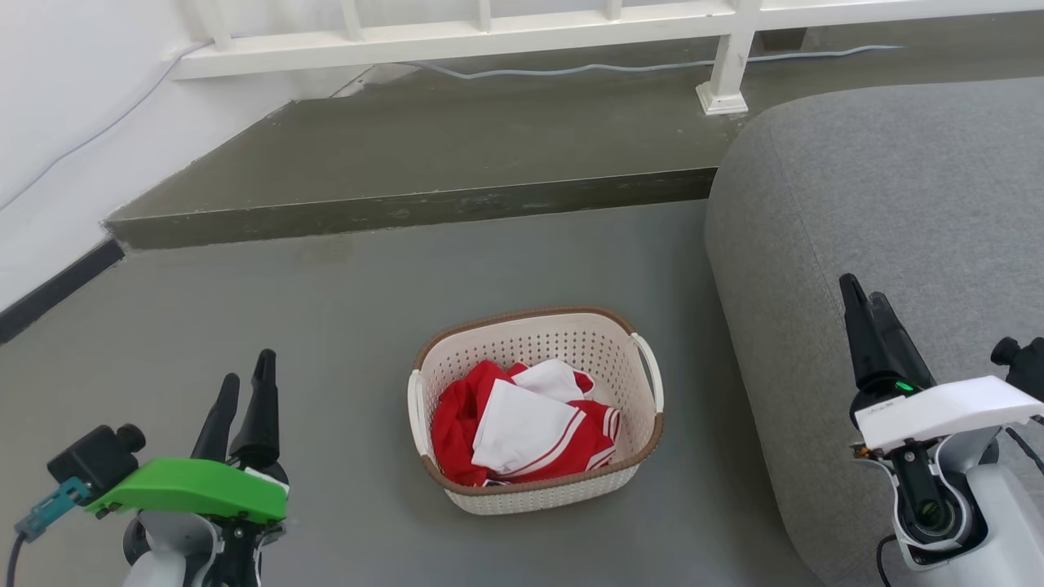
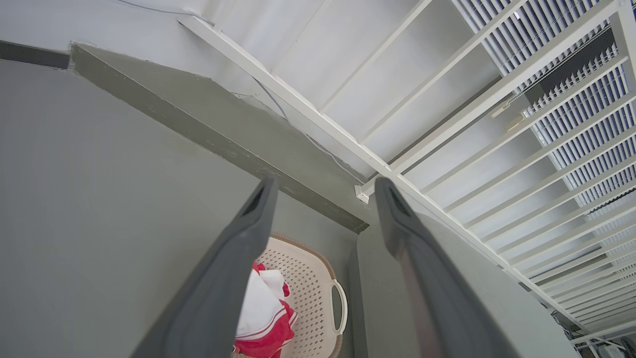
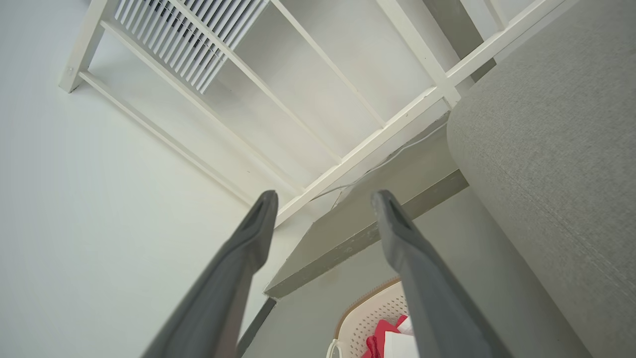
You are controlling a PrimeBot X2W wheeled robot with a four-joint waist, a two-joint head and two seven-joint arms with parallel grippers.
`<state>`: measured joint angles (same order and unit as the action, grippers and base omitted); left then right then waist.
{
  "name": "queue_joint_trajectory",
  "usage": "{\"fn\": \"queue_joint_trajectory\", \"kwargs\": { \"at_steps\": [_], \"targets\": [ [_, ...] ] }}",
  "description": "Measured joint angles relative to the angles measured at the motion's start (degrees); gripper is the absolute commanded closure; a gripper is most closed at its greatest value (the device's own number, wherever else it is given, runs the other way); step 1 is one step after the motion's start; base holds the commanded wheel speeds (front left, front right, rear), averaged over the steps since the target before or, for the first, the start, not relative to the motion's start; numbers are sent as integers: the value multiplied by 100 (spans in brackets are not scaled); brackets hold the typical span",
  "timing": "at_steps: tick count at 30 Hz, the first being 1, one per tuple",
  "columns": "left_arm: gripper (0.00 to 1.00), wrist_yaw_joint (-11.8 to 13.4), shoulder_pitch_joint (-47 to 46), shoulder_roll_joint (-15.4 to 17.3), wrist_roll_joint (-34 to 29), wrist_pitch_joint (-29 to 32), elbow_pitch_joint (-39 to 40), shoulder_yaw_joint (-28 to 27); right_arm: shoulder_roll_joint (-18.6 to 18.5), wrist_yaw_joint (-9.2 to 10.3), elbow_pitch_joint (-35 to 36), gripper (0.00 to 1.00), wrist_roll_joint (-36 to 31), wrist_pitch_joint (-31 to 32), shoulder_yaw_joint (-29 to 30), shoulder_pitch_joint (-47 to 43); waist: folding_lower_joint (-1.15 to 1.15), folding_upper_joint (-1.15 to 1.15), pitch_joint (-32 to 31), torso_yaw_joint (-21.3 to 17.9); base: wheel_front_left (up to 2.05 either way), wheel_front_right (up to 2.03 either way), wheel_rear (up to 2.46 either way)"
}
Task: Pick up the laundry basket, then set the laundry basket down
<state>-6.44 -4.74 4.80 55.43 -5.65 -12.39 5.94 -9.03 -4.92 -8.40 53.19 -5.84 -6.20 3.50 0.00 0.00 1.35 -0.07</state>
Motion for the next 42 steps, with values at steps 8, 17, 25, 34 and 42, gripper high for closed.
{"fn": "queue_joint_trajectory", "kwargs": {
  "at_steps": [8, 17, 25, 34, 42],
  "targets": [
    [0, 48, -18, 15, -760, -151, 76, 204, -22, 136, 79, 0, -702, -133, -138, 56, 0, 0, 39, -2, 0, 0, 0],
    [0, 66, -105, 3, -1445, -301, 182, 282, -52, 259, 125, 0, -1396, -285, -276, 68, 0, 0, 71, -2, 0, 0, 0],
    [0, 101, -107, -12, -2059, -459, 200, 366, -82, 352, 129, 0, -1953, -428, -413, 69, 0, 0, 93, -6, 0, 0, 0],
    [0, 149, -113, -12, -2889, -642, 198, 464, -140, 447, 112, 0, -2655, -617, -571, 74, 0, 0, 124, -15, 0, 0, 0],
    [0, 149, -127, -26, -3404, -778, 208, 525, -140, 502, 74, 0, -3167, -756, -668, 99, 0, 0, 157, -31, 0, 0, 0]
  ]
}}
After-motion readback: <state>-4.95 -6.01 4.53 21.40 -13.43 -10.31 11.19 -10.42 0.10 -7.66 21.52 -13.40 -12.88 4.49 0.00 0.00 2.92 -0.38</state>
